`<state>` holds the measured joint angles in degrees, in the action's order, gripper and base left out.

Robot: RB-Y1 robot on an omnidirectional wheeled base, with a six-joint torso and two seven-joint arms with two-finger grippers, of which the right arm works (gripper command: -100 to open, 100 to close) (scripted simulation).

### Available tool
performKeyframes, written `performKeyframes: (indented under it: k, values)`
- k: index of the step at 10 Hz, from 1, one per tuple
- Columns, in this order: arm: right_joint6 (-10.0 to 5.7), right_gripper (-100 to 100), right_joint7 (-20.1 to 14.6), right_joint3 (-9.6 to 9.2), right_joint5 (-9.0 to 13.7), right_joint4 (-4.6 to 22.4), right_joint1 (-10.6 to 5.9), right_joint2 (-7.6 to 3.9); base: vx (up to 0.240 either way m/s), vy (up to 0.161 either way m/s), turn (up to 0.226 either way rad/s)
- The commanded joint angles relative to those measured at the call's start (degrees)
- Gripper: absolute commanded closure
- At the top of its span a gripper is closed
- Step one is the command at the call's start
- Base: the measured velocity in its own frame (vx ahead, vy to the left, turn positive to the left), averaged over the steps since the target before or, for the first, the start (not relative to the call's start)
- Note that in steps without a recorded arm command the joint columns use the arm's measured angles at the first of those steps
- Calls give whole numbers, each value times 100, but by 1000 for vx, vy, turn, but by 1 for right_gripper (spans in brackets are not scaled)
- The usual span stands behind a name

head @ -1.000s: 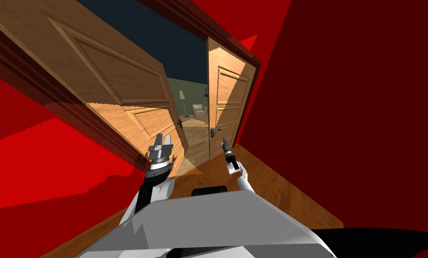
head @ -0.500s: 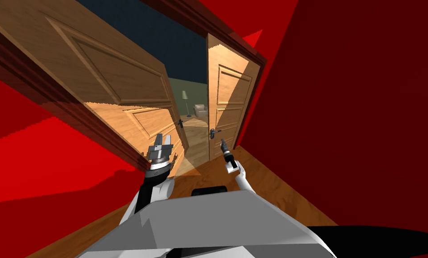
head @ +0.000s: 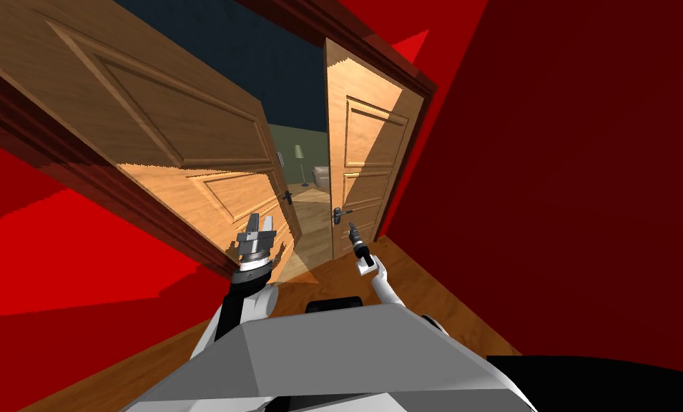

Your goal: Push the door open

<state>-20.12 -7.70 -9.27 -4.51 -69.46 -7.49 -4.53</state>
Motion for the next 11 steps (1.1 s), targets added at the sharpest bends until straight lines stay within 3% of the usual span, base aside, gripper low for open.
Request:
performKeyframes:
  k: [1, 7, 8, 11]
  values:
    - [48, -100, -90, -51, -7, 219, -141, 2, 103, -151, 124]
    - [128, -100, -286, -178, -45, 923, -566, 122, 113, -149, 94]
    - [117, -100, -257, -168, -44, 843, -514, 112, 41, -53, 13]
    - [103, -100, -246, -114, -27, 926, -556, 75, 172, 44, 25]
